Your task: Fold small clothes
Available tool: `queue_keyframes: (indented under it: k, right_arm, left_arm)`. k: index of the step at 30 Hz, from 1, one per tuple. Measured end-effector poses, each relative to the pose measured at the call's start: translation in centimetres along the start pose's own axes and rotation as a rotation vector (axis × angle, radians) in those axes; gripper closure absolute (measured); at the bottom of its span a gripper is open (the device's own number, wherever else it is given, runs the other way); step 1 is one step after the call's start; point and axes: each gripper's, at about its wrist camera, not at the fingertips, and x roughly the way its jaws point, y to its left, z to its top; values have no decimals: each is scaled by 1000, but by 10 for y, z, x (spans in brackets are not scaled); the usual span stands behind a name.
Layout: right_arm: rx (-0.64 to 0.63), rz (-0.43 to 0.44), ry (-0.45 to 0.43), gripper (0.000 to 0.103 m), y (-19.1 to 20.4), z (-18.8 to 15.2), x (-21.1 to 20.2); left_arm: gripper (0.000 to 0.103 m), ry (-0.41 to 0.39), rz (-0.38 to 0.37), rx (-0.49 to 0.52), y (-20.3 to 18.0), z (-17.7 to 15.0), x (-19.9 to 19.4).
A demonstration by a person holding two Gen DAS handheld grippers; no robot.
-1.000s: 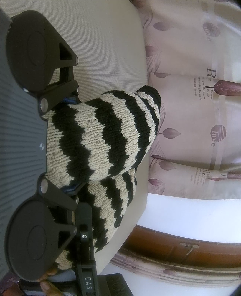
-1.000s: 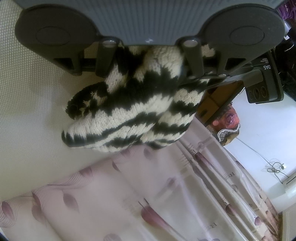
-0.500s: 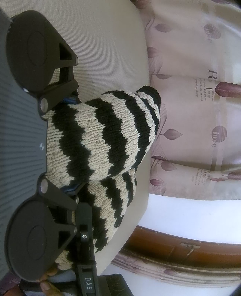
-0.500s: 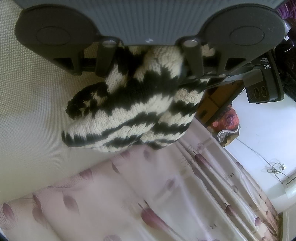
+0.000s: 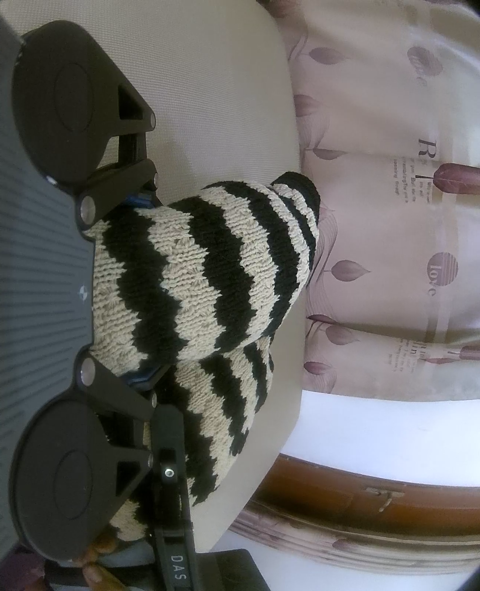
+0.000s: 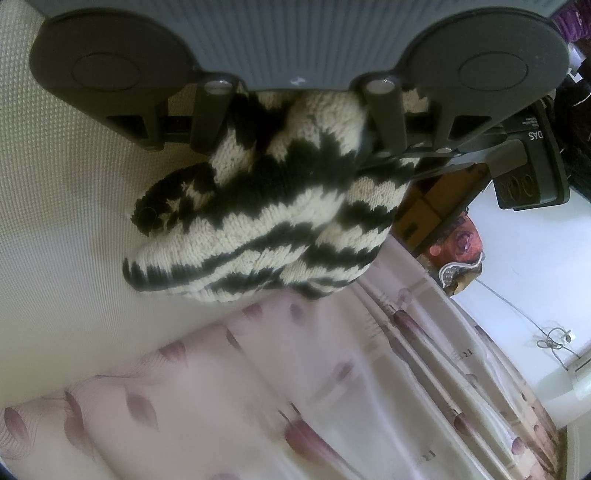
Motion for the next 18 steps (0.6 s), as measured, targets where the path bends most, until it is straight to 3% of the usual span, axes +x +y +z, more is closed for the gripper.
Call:
queue_keyframes:
  k: [11, 18]
  right_arm:
    - [11, 3, -10, 51, -10, 1, 10]
    - [13, -24, 18, 51, -21, -6, 18]
  left_arm:
    - [29, 1, 17, 27, 11, 8, 16]
    - [29, 35, 16, 19, 19, -5, 34]
